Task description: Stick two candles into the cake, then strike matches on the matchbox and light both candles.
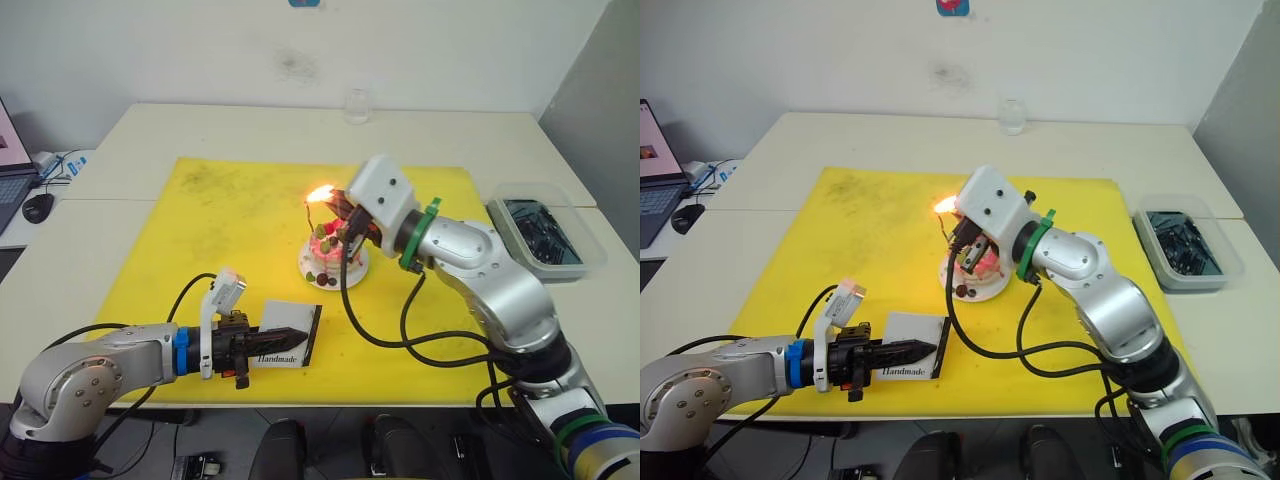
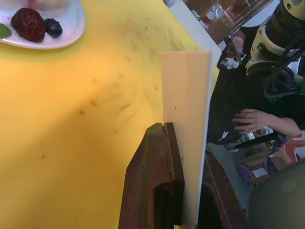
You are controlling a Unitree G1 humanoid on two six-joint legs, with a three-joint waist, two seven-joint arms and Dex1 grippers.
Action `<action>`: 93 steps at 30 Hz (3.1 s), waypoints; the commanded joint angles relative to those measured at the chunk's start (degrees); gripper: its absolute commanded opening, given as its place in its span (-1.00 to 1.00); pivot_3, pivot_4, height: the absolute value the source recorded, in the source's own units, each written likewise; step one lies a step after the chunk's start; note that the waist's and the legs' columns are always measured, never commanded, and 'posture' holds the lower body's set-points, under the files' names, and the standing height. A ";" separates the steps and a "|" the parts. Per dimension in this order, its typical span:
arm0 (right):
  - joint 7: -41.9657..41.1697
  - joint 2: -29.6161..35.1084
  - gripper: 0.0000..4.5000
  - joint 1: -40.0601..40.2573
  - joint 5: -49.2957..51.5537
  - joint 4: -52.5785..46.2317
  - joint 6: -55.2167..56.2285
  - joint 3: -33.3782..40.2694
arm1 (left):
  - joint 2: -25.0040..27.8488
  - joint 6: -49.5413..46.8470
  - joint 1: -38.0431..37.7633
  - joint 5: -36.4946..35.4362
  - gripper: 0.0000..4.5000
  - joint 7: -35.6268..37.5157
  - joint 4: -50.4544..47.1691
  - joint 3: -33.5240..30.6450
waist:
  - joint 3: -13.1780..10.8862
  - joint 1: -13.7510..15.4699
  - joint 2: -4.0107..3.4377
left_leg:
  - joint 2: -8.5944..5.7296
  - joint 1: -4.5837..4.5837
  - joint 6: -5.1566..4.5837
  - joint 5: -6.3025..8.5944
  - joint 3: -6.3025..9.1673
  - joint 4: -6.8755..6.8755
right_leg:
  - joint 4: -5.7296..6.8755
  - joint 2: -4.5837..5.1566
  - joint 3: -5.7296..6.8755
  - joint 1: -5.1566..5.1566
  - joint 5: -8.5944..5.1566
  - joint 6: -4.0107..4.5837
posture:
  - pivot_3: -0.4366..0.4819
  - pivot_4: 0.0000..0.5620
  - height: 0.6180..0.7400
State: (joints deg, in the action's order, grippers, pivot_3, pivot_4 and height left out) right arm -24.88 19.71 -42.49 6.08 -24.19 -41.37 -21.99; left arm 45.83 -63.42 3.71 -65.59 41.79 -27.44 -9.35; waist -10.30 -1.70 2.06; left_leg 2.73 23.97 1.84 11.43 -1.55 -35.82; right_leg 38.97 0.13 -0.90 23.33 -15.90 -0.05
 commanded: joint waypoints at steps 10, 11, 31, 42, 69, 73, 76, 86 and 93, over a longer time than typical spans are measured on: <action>-1.28 -2.50 -0.99 -1.04 -4.79 2.95 5.82 -0.89 | -1.35 1.47 -0.47 0.12 -1.00 -1.18 -1.81 -0.45 | 0.00 0.02 0.00 | 0.01 0.00 0.00 0.00 0.01 0.00 | 0.02 0.00 0.01 0.00 0.00 0.00 | -0.05 -0.47 1.00; -1.47 -2.52 -0.99 -1.05 -5.00 3.11 5.92 -0.94 | -1.38 1.52 -0.45 0.16 -1.00 -1.18 -1.80 -0.40 | 0.00 0.01 0.00 | 0.01 0.00 0.00 0.00 0.00 -0.01 | 0.02 0.00 0.00 0.00 0.01 0.00 | -0.05 -0.47 1.00; -4.04 -2.38 -0.99 -0.51 -8.87 4.34 5.31 -1.47 | -2.13 2.15 0.69 0.49 -1.00 -1.36 -1.25 0.65 | 0.00 0.02 0.00 | 0.01 0.00 0.00 0.00 0.01 0.00 | 0.02 0.00 0.01 0.00 0.01 0.00 | -0.05 -0.47 1.00; -4.67 -3.16 -0.99 -0.10 -10.01 4.20 5.17 -1.40 | -2.39 2.15 1.10 0.85 -1.00 -1.22 -0.96 1.07 | 0.00 0.02 0.00 | 0.01 0.00 0.00 0.00 0.01 0.00 | 0.02 0.00 0.01 0.00 0.01 0.00 | -0.05 -0.47 1.00; -3.07 -2.82 -0.99 0.92 -10.17 1.27 5.16 2.46 | -3.31 2.11 2.07 1.55 -1.00 -0.84 -0.36 1.86 | 0.00 0.03 0.00 | 0.00 0.01 0.00 0.00 0.01 -0.01 | 0.02 0.00 0.01 0.00 0.01 0.00 | -0.05 -0.47 1.00; -2.21 -2.74 -0.99 1.62 -9.56 -0.89 4.34 4.84 | -3.59 2.14 2.35 1.48 -1.00 -0.89 -0.15 2.03 | 0.00 0.03 0.00 | 0.01 0.00 0.00 0.00 0.01 0.00 | 0.02 0.00 0.02 0.00 0.01 0.00 | -0.05 -0.47 1.00; -1.68 -2.48 -0.99 2.28 -9.08 -2.63 3.87 7.02 | -3.91 2.18 2.73 1.44 -1.00 -0.95 0.03 2.34 | 0.00 0.03 0.00 | 0.01 0.00 0.00 0.00 0.01 0.00 | 0.02 0.00 0.01 0.00 0.01 0.00 | -0.05 -0.47 1.00; -0.94 4.08 -0.99 5.48 -6.99 -10.24 -2.68 23.10 | -5.29 1.57 3.83 0.45 -1.00 -1.48 -0.32 3.05 | 0.00 0.16 0.00 | -0.01 0.02 0.00 0.00 0.01 0.00 | 0.00 0.01 0.01 0.00 0.01 -0.01 | -0.05 -0.47 1.00; 0.25 9.38 -0.99 15.71 -4.63 -12.15 -14.15 40.83 | -7.39 1.49 3.58 -0.46 -1.00 -2.77 -1.44 4.39 | 0.00 0.27 0.00 | -0.03 0.02 0.00 0.00 -0.01 -0.01 | -0.02 0.03 -0.02 -0.02 0.00 0.00 | -0.05 -0.47 1.00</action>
State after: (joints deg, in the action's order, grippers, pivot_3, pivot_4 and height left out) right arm -25.28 28.79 -27.25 0.24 -34.30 -54.00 15.48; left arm 38.84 -62.14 7.05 -64.87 39.22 -26.69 -5.26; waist -10.29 -1.43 2.06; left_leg 2.69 23.98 1.84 11.43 -1.57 -35.82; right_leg 38.96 0.16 -0.92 23.30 -15.90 -0.05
